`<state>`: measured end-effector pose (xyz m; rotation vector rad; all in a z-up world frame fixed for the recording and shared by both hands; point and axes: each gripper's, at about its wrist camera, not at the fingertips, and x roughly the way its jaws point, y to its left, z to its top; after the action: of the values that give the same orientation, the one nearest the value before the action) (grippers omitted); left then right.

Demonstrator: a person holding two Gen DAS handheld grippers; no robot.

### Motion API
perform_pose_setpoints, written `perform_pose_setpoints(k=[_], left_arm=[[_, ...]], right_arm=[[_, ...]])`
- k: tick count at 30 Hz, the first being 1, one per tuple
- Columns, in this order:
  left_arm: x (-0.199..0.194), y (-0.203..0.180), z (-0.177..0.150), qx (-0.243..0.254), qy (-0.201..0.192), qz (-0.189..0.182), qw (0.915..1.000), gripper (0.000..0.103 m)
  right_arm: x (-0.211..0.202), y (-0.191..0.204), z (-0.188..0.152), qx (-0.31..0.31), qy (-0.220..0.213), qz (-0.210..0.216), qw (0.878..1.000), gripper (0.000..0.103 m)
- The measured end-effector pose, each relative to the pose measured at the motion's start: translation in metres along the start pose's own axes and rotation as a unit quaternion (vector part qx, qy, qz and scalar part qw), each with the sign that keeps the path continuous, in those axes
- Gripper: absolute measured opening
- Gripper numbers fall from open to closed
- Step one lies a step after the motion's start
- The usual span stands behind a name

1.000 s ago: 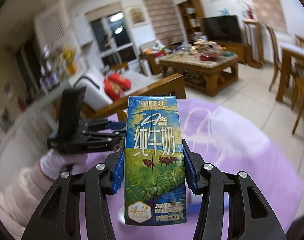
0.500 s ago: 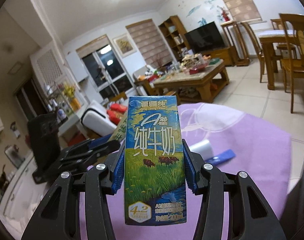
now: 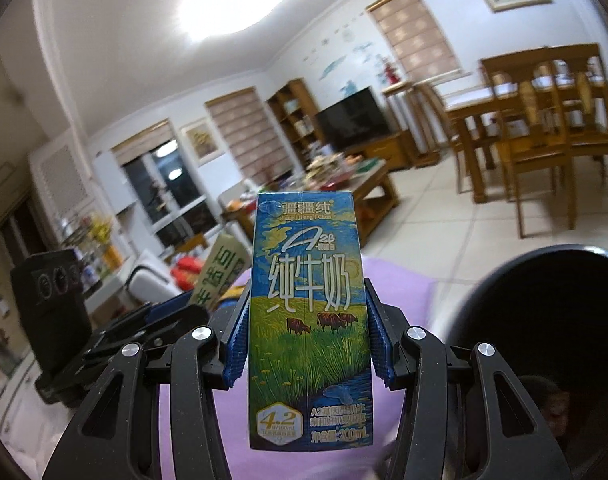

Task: Collect trash
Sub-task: 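Carry the milk bag and milk carton over the black bin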

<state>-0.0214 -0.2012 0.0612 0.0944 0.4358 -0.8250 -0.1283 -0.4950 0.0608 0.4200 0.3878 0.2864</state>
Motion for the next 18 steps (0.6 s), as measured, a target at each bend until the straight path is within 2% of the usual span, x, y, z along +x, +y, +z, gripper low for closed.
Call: perform_pose_setpoints(k=[6,12,18], left_arm=[[0.031,-0.045,0.001,0.017,0.004,-0.038,0.9991,0.046],[0.065,-0.076,-0.006,0.025,0.025,-0.071,0.9969,0.046],[0.086,-0.095,-0.013,0.035,0.044,-0.084,0.9949,0.046]], right_arm=[[-0.056,-0.058,0.004,0.032,-0.044,-0.063,0.996,0.05],[-0.106,-0.108,-0.005,0.068,-0.096,-0.13,0.985,0.05],[-0.126,-0.148,-0.015,0.087,-0.098,-0.163,0.978,0.05]])
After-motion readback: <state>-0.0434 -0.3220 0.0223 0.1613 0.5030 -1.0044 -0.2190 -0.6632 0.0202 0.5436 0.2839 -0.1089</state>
